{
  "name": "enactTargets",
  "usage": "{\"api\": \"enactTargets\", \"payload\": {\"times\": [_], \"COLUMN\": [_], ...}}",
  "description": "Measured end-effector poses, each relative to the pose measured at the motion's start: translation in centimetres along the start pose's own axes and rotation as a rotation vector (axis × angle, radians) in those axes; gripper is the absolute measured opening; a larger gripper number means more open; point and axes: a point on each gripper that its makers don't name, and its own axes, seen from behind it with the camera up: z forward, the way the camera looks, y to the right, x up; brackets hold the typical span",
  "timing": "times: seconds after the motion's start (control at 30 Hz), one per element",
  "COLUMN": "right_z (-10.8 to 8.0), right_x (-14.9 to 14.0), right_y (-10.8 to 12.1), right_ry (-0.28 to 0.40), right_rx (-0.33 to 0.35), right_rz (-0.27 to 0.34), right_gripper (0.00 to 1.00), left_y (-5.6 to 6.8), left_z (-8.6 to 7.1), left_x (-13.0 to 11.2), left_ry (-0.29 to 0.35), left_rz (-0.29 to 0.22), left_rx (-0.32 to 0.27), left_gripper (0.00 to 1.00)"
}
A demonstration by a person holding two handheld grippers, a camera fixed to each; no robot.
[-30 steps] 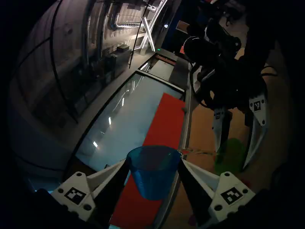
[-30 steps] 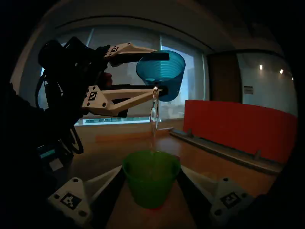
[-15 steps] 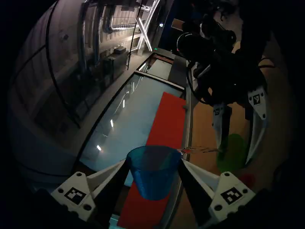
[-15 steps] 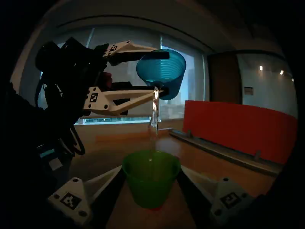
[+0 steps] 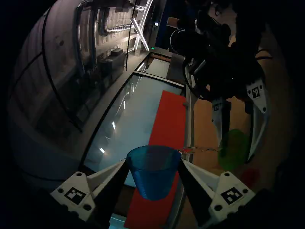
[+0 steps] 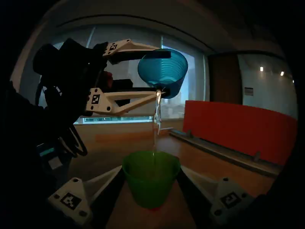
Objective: Pour water
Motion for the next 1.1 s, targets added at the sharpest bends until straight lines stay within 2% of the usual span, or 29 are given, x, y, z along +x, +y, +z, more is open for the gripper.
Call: {"api": "enactTargets", "payload": {"times": [0.67,1.1], "right_z": [-0.29,-0.39], "right_x": [0.26,-0.02], "right_y": [0.12,0.3], "right_ry": [0.002,0.006], "right_rx": [-0.005,-0.007], "right_rz": [-0.005,-0.004], "right_gripper": [0.9,0.9], "left_y": [-0.38,-0.01], "left_z": [0.28,0.24], "left_x": [0.3,0.72], "left_ry": [0.002,0.007], "left_rz": [0.063,0.102], "left_rx": [0.009,0.009], "left_gripper": [0.87,0.87]}}
